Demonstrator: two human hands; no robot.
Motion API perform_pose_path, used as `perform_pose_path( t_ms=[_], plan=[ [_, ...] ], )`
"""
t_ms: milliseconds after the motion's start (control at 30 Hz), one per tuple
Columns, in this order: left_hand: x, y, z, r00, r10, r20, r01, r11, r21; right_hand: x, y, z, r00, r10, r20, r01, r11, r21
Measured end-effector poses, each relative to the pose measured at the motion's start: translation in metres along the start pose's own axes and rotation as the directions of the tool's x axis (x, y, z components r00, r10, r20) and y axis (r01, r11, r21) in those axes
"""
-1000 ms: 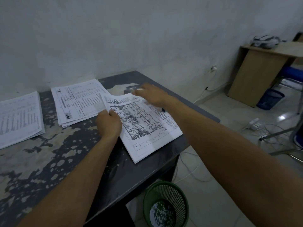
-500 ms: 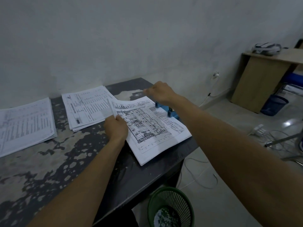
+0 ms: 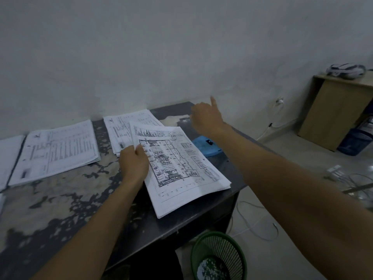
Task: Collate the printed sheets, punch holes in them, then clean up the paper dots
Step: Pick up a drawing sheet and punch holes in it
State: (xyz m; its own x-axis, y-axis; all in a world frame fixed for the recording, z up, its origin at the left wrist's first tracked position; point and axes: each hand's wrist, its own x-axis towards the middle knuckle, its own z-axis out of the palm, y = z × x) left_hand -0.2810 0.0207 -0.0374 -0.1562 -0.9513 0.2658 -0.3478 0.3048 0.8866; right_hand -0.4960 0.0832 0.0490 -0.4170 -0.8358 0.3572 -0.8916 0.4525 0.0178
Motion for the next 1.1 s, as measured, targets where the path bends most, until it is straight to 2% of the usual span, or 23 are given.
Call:
perform_pose_path(
  t_ms=[67, 133, 200, 333, 400, 500, 533, 567, 633, 833, 1000, 1100],
  plan=[
    [0.0, -0.001, -0.019, 1.0, 0.014, -0.013, -0.014, 1.0, -0.001, -0.006, -0.018, 0.006, 0.982, -0.054, -0.179, 0.056, 0.998, 0.004],
    [-0.001, -0.002, -0.037, 1.0, 0.015, -0.026, -0.016, 1.0, -0.011, -0.015, -0.037, 0.012, 0.97, -0.051, -0.237, 0.108, 0.967, 0.233],
    [-0.003, -0.003, -0.057, 0.998, 0.02, -0.053, -0.021, 1.0, -0.016, -0.03, -0.058, 0.016, 0.987, 0.001, -0.163, 0.075, 0.884, 0.461],
    [-0.005, -0.01, -0.101, 0.996, 0.01, -0.09, -0.012, 0.999, -0.03, -0.059, -0.088, 0.028, 0.993, 0.095, 0.074, -0.12, 0.811, 0.572],
    [-0.009, -0.016, -0.125, 0.994, -0.002, -0.106, -0.003, 0.999, -0.049, -0.07, -0.102, 0.03, 0.968, 0.124, 0.217, -0.244, 0.648, 0.721],
    [-0.014, -0.029, -0.159, 0.992, -0.013, -0.125, 0.006, 0.998, -0.057, -0.087, -0.125, 0.028, 0.913, 0.009, 0.409, -0.398, 0.246, 0.884],
    [-0.016, -0.035, -0.17, 0.992, -0.017, -0.126, 0.011, 0.999, -0.046, -0.092, -0.133, 0.027, 0.908, -0.036, 0.417, -0.404, 0.18, 0.897],
    [-0.019, -0.042, -0.18, 0.992, -0.014, -0.122, 0.012, 1.0, -0.019, -0.097, -0.141, 0.027, 0.911, -0.066, 0.407, -0.393, 0.157, 0.906],
    [-0.025, -0.056, -0.198, 0.995, 0.016, -0.103, -0.006, 0.995, 0.102, -0.104, -0.158, 0.029, 0.923, -0.098, 0.371, -0.349, 0.188, 0.918],
    [-0.034, -0.089, -0.229, 0.998, 0.035, -0.048, -0.008, 0.874, 0.485, -0.123, -0.203, 0.048, 0.956, -0.175, 0.235, -0.133, 0.458, 0.879],
    [-0.034, -0.104, -0.234, 0.999, 0.005, -0.034, 0.017, 0.784, 0.62, -0.136, -0.219, 0.058, 0.979, -0.181, 0.092, 0.032, 0.585, 0.811],
    [-0.035, -0.107, -0.234, 0.999, -0.012, -0.035, 0.032, 0.754, 0.656, -0.141, -0.224, 0.064, 0.986, -0.16, 0.043, 0.07, 0.642, 0.763]
  ],
)
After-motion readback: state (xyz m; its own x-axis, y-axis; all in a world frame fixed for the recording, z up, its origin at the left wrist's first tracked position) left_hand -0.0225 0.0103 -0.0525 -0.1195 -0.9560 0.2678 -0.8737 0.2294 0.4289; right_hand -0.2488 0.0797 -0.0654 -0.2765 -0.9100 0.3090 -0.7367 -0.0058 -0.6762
